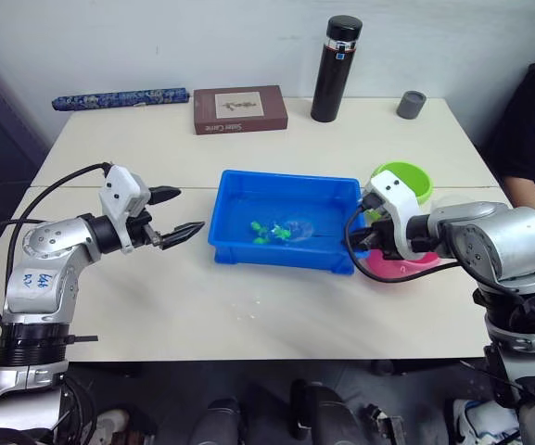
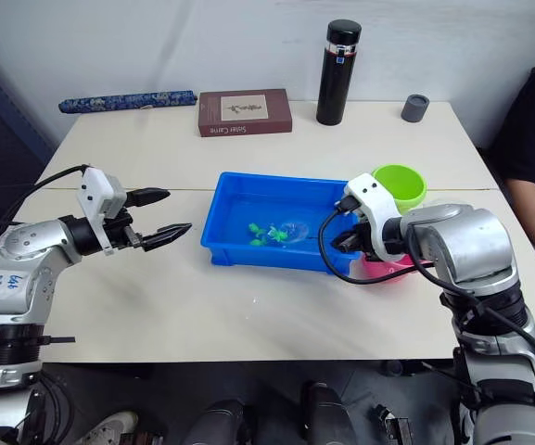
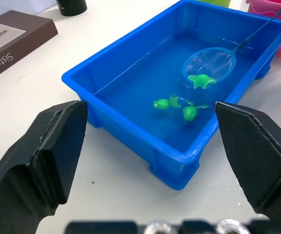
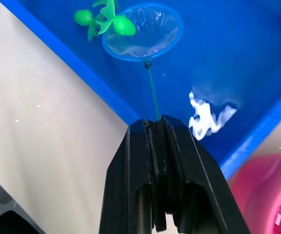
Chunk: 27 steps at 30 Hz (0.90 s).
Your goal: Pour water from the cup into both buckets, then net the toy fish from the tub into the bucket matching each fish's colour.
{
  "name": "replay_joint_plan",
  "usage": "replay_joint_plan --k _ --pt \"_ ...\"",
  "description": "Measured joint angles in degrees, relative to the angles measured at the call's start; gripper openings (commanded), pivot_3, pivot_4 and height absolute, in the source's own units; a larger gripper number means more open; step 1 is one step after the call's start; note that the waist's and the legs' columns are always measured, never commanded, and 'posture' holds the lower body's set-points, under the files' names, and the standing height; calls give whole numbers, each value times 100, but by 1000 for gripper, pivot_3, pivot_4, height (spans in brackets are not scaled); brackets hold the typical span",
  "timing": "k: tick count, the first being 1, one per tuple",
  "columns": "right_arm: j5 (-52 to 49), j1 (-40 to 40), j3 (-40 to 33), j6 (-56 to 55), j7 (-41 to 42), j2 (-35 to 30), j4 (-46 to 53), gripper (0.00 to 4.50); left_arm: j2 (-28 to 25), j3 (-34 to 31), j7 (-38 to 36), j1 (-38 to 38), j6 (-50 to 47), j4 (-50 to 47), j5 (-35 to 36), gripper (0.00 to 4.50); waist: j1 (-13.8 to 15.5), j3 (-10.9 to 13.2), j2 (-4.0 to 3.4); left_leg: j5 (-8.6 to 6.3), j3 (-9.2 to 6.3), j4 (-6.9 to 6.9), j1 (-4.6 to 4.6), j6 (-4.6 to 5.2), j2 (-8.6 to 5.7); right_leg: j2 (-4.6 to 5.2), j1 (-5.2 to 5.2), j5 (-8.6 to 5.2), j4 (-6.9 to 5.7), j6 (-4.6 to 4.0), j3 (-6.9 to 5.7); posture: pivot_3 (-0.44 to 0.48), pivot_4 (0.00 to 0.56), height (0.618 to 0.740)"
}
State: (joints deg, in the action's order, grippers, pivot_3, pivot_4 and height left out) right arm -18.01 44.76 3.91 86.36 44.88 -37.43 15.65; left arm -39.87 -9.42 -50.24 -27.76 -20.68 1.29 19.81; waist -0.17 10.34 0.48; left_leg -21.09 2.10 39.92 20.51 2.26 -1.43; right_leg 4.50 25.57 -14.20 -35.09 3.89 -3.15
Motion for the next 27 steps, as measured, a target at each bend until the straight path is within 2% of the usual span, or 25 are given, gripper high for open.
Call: replay_joint_plan --k 7,15,23,27 --pt "-200 110 -248 -245 -255 -63 -51 0 46 82 -83 -224 145 204 -2 4483 6 0 0 -1 0 -1 2 1 -1 0 0 0 3 0 -1 0 150 740" --pt "-364 -164 -466 -781 -311 -232 -48 0 54 159 -177 -423 259 422 -14 4483 5 0 0 -1 1 -1 2 1 -1 0 0 0 3 1 -1 0 150 740" --pt "-428 -312 -1277 -1013 -380 -523 -131 0 66 244 -246 -602 328 557 -16 4483 13 0 0 -1 0 -1 3 2 0 0 0 1 4 1 -2 0 150 740" --pt "-313 -387 -1907 -1439 -594 -874 -793 0 118 339 -314 -925 402 842 -24 4483 30 0 0 -1 1 -1 5 3 -1 1 0 1 6 1 -2 0 150 740"
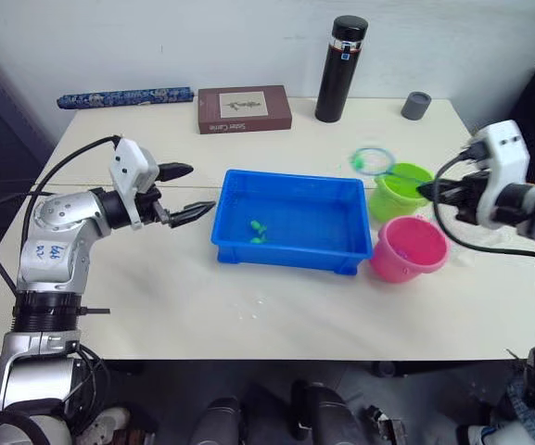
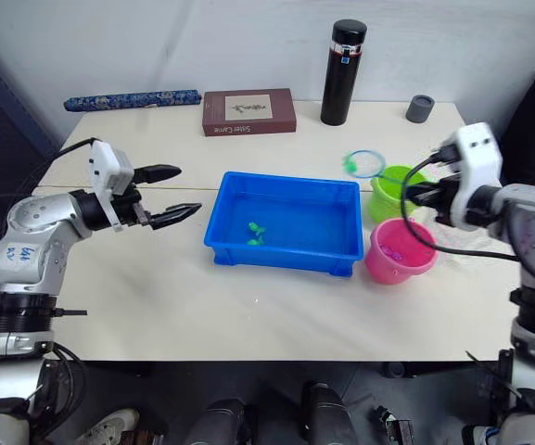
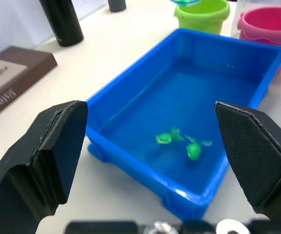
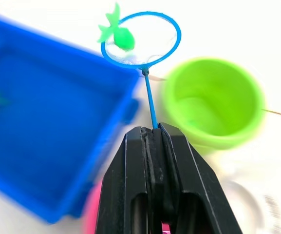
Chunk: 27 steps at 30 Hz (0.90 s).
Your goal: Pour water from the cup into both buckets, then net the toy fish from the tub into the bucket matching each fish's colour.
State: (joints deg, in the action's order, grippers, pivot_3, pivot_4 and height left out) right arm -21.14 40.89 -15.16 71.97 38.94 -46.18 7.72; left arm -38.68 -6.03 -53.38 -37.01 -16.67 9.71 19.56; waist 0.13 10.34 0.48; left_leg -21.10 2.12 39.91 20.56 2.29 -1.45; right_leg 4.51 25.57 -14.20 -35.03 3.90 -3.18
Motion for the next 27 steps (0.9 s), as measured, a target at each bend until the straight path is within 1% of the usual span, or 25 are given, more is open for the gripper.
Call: replay_joint_plan --k 5,7,10,19,21,27 --pt "162 -135 -281 -475 -187 -217 -542 0 19 89 -108 -176 110 133 -17 4483 -30 0 0 0 3 -5 -1 0 1 -2 1 0 0 0 1 0 150 740" --pt "295 -190 -316 -749 -305 -305 -844 0 24 106 -163 -259 147 271 -52 4483 -31 0 -1 0 4 -5 -2 -1 2 -4 2 0 -1 0 1 0 150 740" --pt "455 -233 -266 -1076 -415 -376 -1027 0 26 166 -231 -410 221 432 -75 4483 -22 0 -1 1 5 -4 -1 -1 1 -4 2 0 -1 0 1 0 150 740" --pt "994 -329 479 -1904 -618 -459 -1234 0 205 297 -383 -709 425 737 -175 4483 -20 0 -1 1 6 -1 -1 -1 1 -4 2 1 -2 1 2 0 150 740" --pt "1222 -419 810 -2200 -624 -567 -1215 0 251 319 -383 -739 482 877 -192 4483 -21 0 -1 1 6 -1 -1 -1 1 -4 2 1 -2 1 1 0 150 740" --pt "1649 -564 1204 -2685 -586 -871 -1001 0 272 320 -393 -738 527 899 -194 4483 -16 0 -1 1 6 2 0 -1 1 -4 2 1 -2 2 1 0 150 740"
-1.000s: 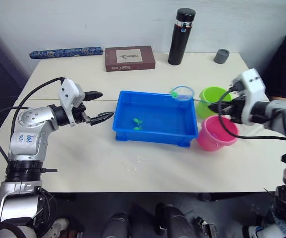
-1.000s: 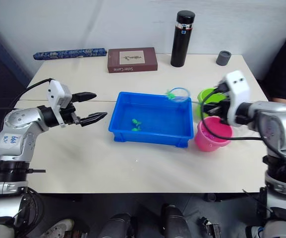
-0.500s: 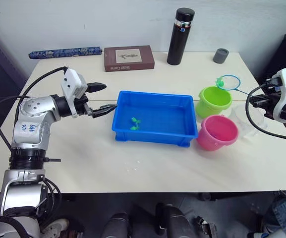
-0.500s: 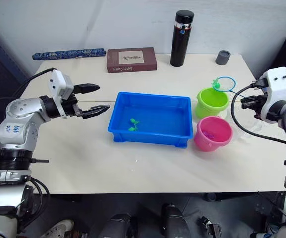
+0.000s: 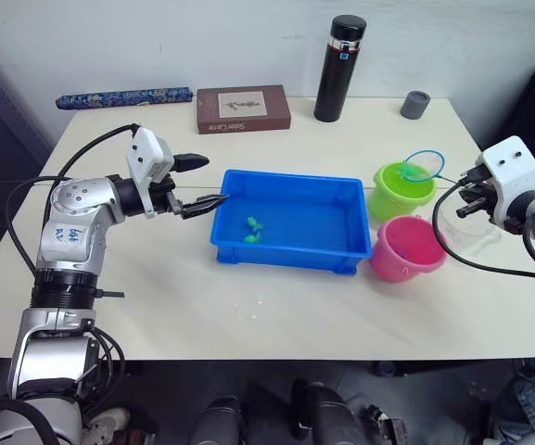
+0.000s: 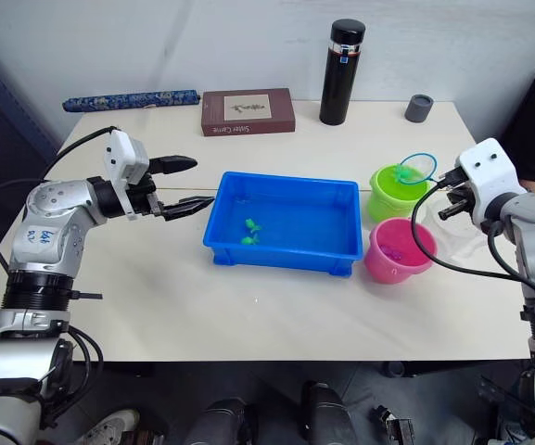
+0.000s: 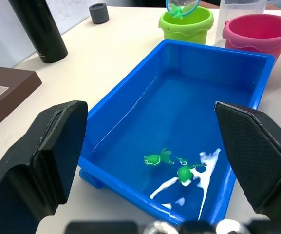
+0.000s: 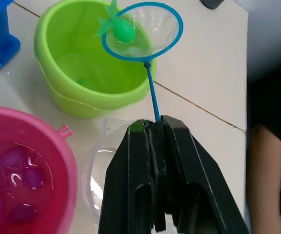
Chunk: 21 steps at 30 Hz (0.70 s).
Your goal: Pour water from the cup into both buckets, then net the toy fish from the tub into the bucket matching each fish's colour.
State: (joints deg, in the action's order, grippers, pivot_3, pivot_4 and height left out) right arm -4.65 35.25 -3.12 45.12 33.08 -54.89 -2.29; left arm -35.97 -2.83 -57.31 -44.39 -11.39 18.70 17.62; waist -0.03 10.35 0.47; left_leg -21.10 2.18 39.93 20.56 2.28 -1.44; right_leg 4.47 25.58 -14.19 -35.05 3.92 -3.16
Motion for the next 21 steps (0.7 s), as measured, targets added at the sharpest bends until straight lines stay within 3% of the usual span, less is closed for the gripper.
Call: replay_joint_plan --k 14,21 --pt "2196 -491 1437 -1866 -2 -950 533 0 138 1 -32 0 33 11 -1 4483 2 0 0 0 3 3 1 -1 -1 -3 0 1 1 1 -1 0 150 740" --pt "3295 -567 1590 -2610 -138 -1143 739 0 269 64 -46 -39 156 215 -17 4483 3 0 0 1 4 4 1 -3 -1 -4 0 1 0 1 -2 0 150 740"
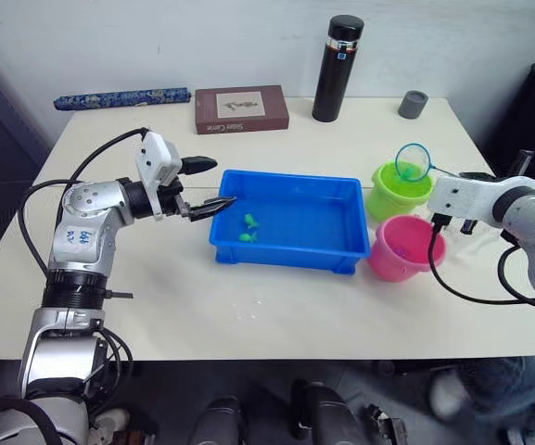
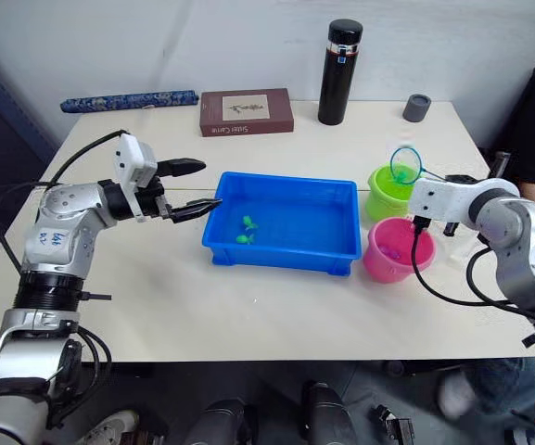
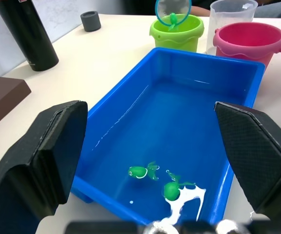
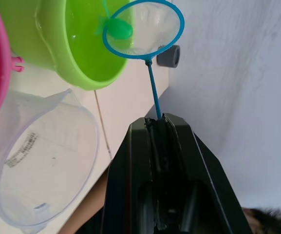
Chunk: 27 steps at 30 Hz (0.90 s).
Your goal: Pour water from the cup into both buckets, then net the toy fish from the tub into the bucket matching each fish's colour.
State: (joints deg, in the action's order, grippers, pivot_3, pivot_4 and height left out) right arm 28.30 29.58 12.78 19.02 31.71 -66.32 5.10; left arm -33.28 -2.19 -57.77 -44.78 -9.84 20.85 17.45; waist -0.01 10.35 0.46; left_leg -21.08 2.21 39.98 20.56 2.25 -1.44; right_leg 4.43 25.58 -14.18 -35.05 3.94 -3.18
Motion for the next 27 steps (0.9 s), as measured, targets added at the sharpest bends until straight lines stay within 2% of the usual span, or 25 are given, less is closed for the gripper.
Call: replay_joint_plan --k 5,7,9,18,24,27 --pt "816 -417 8 -489 -274 -386 266 0 103 48 -58 -88 87 184 -25 4483 21 0 0 0 -1 3 3 0 0 0 -1 0 2 0 -3 0 150 740" --pt "975 -541 -8 -551 -326 -413 320 0 113 49 -59 -135 119 244 -31 4483 15 0 0 0 1 4 3 0 -1 -1 -1 1 2 2 -2 0 150 740" --pt "1558 -874 -5 -699 -560 -440 431 0 166 54 -88 -210 206 280 -38 4483 14 0 0 2 3 5 2 -3 -1 -2 -2 2 0 3 -2 0 150 740" --pt "2643 -1218 -216 -802 -936 -428 626 0 261 91 -175 -304 314 503 -103 4483 5 0 0 4 5 6 -1 -8 1 -8 -2 2 -3 3 0 0 150 740" --pt "2651 -1327 -399 -902 -873 -90 715 0 285 90 -192 -387 356 512 -113 4483 5 0 0 5 6 7 -2 -9 1 -10 -3 2 -5 3 0 0 150 740" --pt "1991 -1161 -843 -767 -536 384 944 0 214 64 -243 -370 276 490 -89 4483 -17 0 0 5 8 9 -5 -11 6 -20 -5 2 -7 4 2 0 150 740"
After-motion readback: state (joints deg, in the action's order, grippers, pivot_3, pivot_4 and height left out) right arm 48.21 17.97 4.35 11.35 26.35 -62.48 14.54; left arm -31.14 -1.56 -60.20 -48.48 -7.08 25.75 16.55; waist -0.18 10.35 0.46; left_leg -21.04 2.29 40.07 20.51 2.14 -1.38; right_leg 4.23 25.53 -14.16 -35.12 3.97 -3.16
